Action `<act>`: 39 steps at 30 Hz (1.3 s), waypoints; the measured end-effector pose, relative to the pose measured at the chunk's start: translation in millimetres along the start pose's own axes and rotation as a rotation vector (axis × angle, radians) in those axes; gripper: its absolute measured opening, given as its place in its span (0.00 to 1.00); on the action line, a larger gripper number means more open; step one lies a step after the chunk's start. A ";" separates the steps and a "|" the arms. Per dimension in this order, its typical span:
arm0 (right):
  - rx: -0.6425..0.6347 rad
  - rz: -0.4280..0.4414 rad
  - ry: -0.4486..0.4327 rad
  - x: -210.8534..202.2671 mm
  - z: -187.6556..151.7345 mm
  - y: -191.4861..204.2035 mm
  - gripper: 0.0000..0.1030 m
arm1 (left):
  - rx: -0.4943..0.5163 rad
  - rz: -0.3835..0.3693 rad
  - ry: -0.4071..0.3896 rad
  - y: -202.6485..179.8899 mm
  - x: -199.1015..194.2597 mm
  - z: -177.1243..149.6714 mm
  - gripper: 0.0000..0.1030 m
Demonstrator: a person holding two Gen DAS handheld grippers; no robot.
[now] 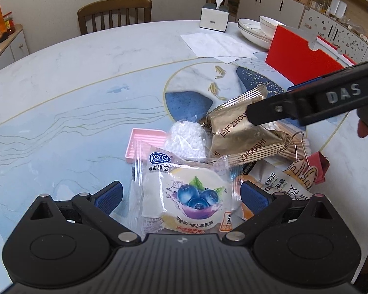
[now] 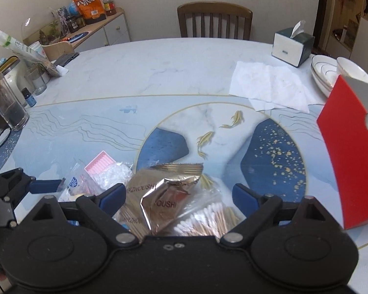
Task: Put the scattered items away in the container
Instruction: 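Grasp the blueberry bread bag with left gripper while right grasps the gold ZHOUSHI packet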
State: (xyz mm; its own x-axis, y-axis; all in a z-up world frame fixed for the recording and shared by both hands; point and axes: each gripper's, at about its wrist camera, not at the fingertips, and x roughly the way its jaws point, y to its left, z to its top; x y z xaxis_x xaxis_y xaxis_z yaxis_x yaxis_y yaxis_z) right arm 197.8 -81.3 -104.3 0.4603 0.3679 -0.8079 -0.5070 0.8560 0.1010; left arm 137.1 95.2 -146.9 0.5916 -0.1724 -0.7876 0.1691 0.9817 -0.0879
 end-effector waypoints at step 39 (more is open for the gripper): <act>-0.167 -0.070 0.015 15.0 -2.5 25.8 0.61 | -0.017 -0.020 -0.022 -6.2 -7.4 5.2 0.55</act>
State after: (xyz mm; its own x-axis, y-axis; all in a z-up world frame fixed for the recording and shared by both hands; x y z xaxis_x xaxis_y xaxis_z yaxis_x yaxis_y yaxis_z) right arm 189.8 -54.6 -115.3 0.4889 0.3028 -0.8181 -0.5883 0.8069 -0.0529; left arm 135.9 89.9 -137.3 0.6054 -0.1937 -0.7720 0.1676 0.9792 -0.1143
